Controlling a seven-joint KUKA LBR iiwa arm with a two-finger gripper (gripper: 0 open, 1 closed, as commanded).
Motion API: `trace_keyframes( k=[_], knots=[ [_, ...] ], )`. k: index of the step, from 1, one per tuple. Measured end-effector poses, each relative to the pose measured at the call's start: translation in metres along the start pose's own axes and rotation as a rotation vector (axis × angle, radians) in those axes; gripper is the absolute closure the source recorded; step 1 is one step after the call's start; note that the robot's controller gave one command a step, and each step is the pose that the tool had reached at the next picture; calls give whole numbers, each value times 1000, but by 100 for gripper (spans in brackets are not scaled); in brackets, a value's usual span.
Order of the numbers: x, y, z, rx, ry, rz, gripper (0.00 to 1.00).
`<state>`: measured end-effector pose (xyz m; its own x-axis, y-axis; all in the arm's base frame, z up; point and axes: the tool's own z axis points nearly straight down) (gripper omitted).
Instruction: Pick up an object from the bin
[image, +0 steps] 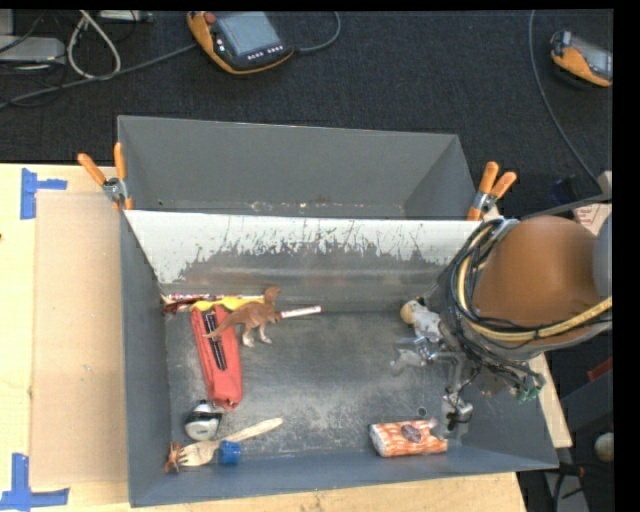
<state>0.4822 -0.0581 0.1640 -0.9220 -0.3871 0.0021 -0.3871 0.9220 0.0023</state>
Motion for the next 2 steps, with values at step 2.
trace_keyframes(
  k=[2],
  knots=[
    [17,-13,60,2,-6,-311,0]
  ],
)
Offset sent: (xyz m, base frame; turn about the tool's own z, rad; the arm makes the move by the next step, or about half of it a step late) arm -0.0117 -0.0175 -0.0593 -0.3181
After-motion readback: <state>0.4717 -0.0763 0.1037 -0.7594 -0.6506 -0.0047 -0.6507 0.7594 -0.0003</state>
